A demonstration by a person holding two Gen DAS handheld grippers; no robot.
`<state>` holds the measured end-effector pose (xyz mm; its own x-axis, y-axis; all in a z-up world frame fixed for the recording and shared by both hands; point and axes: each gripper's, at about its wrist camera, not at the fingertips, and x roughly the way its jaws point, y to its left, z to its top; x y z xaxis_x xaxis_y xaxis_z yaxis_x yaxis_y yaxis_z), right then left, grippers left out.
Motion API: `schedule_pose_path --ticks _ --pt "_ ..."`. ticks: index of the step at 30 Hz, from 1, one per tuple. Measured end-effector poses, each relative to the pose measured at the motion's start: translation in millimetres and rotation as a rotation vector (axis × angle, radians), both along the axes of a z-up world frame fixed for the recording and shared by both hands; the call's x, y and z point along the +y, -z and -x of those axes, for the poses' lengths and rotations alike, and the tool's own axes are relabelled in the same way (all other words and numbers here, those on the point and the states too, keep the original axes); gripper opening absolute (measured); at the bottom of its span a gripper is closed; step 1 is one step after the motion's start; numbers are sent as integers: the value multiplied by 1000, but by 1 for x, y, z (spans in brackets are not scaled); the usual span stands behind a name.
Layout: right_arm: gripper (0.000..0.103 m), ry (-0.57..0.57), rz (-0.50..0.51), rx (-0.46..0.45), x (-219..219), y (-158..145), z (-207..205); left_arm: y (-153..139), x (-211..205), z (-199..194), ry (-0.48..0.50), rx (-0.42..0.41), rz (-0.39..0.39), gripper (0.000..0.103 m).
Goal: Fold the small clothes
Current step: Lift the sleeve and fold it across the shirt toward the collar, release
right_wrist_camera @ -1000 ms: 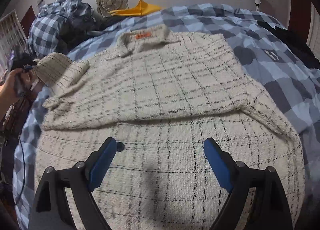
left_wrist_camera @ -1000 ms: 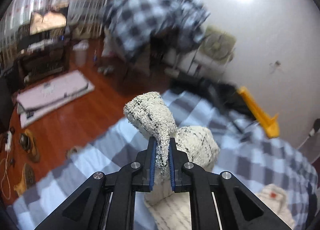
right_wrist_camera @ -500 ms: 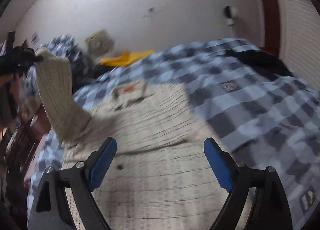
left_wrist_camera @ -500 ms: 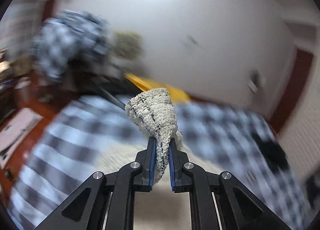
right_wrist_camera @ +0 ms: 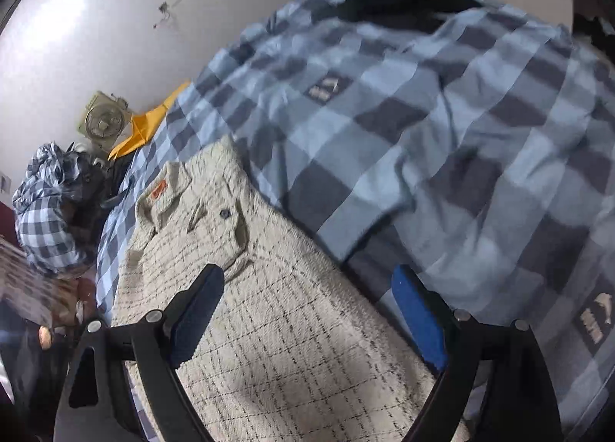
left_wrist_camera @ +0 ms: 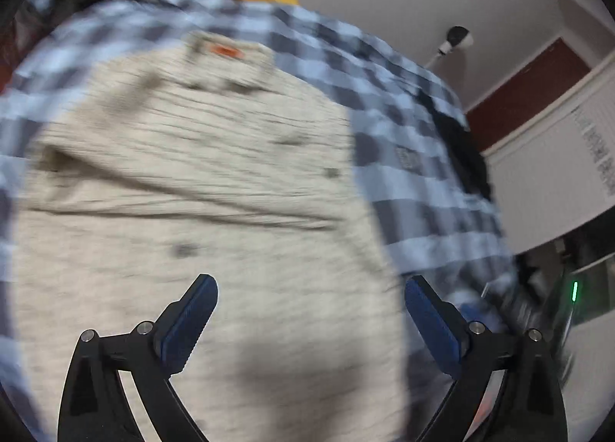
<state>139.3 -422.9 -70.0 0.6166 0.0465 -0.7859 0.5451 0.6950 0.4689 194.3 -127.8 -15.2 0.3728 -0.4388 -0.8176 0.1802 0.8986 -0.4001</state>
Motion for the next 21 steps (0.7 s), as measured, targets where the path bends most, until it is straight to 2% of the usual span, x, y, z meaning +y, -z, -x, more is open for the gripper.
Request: schedule_pose_path --ticks 3,7,10,13,15,16,18,21 --pt "87 -64 -53 18 7 12 -12 -2 60 32 -66 -33 -97 100" --pt "87 -170 -70 43 29 20 -25 10 146 69 -212 -22 -223 101" --pt "87 -224 -12 100 55 29 -40 27 185 75 -280 13 -294 101" --pt "87 -272 -13 143 72 37 -61 37 210 72 -312 47 -228 101" --pt "87 -265 -59 153 71 39 -85 40 221 69 -329 86 -134 101" --pt "87 -247 -58 152 69 38 -94 43 226 69 -342 109 -68 101" --pt "87 -250 -21 174 71 40 -117 45 226 68 -344 128 -11 101" --pt "87 -306 40 261 80 56 -155 46 218 65 -319 134 2 101"
